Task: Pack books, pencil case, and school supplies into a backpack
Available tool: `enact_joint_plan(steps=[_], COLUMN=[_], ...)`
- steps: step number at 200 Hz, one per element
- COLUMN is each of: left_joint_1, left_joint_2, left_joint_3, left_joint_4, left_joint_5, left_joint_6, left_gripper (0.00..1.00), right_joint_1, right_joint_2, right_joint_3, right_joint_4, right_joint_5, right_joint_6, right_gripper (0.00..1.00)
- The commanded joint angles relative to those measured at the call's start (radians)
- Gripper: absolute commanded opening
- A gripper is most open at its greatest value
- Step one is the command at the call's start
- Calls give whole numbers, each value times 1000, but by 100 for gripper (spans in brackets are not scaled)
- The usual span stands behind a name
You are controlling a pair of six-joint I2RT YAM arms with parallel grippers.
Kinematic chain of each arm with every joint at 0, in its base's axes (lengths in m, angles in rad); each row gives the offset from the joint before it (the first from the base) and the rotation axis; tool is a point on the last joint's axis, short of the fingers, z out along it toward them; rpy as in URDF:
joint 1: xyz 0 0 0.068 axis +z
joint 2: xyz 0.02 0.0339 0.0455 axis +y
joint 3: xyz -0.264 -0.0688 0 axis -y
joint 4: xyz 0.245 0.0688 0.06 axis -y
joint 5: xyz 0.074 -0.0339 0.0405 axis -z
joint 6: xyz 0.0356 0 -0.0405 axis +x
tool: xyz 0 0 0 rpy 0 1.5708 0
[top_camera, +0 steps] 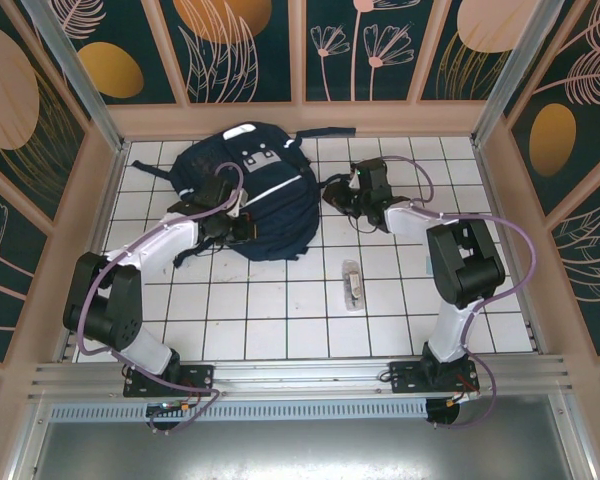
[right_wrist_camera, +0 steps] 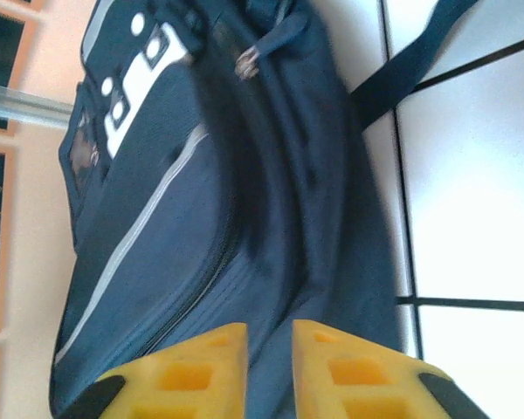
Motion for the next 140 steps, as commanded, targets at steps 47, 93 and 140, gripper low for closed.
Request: enact_joint_plan(steps=[47,93,140], left_joint_1=[-159,-222,-224], left_joint_2=[27,25,20], left_joint_3=[72,47,56], left_joint_4=[152,181,96], left_joint_5=[189,213,83], left_joint_6=[-82,-103,-66], left_gripper=[0,0,0], right_joint_1=[74,74,66], right_joint_2=[39,118,112], right_joint_3=[36,87,37], right_joint_4=[122,184,243], right_joint_5=[-91,-99,-73], right_joint_6=[147,186,185], right_gripper=[46,45,0])
